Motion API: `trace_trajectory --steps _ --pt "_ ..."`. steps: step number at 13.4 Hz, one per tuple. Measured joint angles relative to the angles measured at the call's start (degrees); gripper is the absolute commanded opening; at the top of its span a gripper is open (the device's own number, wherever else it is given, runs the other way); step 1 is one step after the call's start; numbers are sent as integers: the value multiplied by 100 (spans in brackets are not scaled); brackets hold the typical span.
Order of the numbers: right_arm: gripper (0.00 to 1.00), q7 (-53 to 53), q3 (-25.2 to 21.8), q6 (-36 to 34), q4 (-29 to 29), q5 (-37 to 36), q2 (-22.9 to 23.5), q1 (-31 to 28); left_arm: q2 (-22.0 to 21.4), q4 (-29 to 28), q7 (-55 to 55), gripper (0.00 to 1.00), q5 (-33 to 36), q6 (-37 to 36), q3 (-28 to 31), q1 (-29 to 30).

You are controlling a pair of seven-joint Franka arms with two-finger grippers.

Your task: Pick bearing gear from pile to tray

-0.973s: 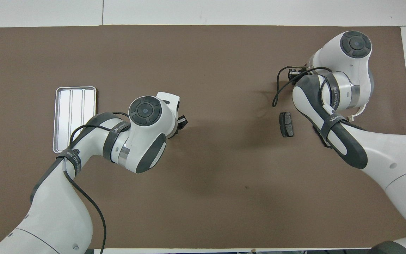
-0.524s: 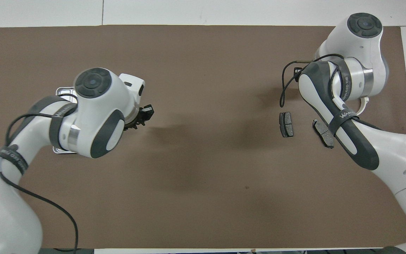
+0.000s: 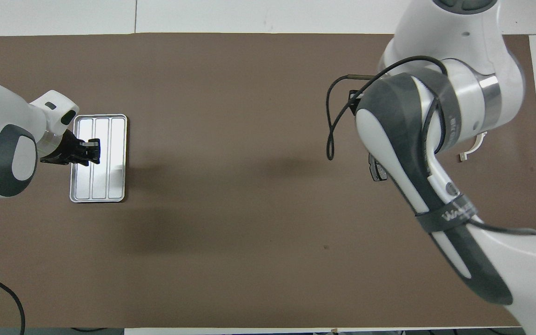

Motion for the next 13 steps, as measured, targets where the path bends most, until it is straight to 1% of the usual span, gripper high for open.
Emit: trace_trajectory --steps 1,3,4,6,8,10,11,13 --pt "0 575 13 -47 105 85 -16 314 -5 -136 88 5 0 201 -2 15" --pt "0 1838 24 112 144 274 2 885 -27 -520 279 6 0 649 -2 67" --pt "0 2316 27 237 144 336 27 1113 -43 -675 360 8 0 760 0 113" --pt "0 3135 30 608 135 353 123 1532 -100 -885 486 8 3 843 0 180" --pt "0 3565 28 1080 12 353 287 1826 -168 -957 537 8 8 872 2 235" --pt "0 3725 22 1536 -229 343 488 1960 -198 -1068 543 8 9 1007 -8 243" --pt "0 3820 16 1746 -313 287 629 2016 -199 -1157 543 8 9 1111 -17 242" --pt "0 4135 15 2374 -420 9 1041 2136 -199 -1336 543 9 10 1295 -21 242"
